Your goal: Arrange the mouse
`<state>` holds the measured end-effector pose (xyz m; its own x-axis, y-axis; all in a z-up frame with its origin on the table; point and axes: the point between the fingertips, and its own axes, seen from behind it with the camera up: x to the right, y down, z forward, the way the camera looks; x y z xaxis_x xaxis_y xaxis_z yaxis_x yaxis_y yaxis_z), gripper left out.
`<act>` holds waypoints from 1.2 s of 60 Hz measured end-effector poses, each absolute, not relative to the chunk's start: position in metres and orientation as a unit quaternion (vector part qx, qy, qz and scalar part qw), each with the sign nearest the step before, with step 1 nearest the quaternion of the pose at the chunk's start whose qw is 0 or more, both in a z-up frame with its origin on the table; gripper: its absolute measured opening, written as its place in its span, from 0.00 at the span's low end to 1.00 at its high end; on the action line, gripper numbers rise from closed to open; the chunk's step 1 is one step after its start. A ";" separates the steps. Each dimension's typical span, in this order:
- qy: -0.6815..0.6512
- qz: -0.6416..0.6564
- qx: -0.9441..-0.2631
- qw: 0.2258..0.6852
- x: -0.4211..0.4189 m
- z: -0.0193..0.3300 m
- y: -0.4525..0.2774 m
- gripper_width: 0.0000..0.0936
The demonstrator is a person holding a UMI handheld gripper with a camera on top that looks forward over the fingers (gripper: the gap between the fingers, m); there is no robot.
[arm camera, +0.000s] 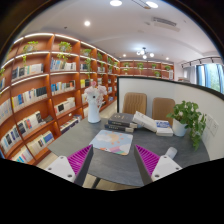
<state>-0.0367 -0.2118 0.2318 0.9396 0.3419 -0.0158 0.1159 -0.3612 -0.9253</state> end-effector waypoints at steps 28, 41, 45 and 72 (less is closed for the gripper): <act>-0.051 0.026 -0.881 0.470 0.117 0.084 -0.207 0.88; 0.005 -0.012 -0.897 0.443 0.197 0.044 -0.159 0.86; 0.012 -0.014 -0.901 0.434 0.211 0.031 -0.134 0.86; -0.021 -0.006 -0.919 0.393 0.228 -0.007 0.012 0.87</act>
